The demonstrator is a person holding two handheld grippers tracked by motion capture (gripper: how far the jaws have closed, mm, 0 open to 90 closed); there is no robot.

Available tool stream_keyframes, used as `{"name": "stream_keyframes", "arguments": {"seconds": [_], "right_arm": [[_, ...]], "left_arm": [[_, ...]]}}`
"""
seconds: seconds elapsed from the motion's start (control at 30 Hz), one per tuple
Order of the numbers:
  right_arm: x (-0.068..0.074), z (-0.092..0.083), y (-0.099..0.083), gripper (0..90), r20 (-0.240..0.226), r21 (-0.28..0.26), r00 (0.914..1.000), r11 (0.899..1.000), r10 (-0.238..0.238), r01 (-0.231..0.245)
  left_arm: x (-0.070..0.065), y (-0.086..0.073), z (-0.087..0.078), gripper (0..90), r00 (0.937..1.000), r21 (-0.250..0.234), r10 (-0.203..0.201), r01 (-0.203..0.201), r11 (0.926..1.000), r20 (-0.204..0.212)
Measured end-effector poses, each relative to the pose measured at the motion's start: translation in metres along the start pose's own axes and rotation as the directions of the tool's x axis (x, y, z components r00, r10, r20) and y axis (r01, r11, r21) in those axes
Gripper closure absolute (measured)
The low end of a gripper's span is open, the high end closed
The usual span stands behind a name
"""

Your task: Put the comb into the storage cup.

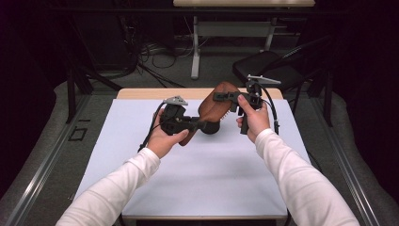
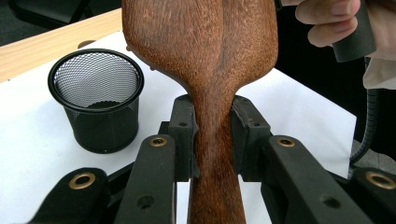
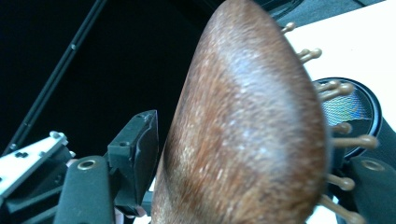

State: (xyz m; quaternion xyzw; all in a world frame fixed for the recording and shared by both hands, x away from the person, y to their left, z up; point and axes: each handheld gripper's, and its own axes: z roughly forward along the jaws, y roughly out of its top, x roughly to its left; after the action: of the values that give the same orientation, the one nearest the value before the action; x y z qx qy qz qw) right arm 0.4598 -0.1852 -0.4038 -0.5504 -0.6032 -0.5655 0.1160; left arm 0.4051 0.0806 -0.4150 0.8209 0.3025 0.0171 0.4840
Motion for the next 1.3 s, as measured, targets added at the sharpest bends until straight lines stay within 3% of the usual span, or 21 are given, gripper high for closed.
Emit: {"name": "stream_keyframes", "arguments": {"seconds": [0.3, 1.3], "right_arm": [[-0.001, -0.002, 0.001, 38.3, -0.013, -0.022, 0.9997, 1.000, 0.021, -0.021], [-0.011, -0.001, -0.003, 44.4, -0.071, -0.002, 0.9897, 0.992, 0.124, -0.125]], "left_arm": [[0.001, 0.000, 0.000, 72.6, 1.0000, 0.001, -0.002, 0.002, 1.0000, 0.001], [0.005, -0.005, 0.000, 72.2, 1.0000, 0.022, 0.006, -0.006, 0.9997, -0.003]]}}
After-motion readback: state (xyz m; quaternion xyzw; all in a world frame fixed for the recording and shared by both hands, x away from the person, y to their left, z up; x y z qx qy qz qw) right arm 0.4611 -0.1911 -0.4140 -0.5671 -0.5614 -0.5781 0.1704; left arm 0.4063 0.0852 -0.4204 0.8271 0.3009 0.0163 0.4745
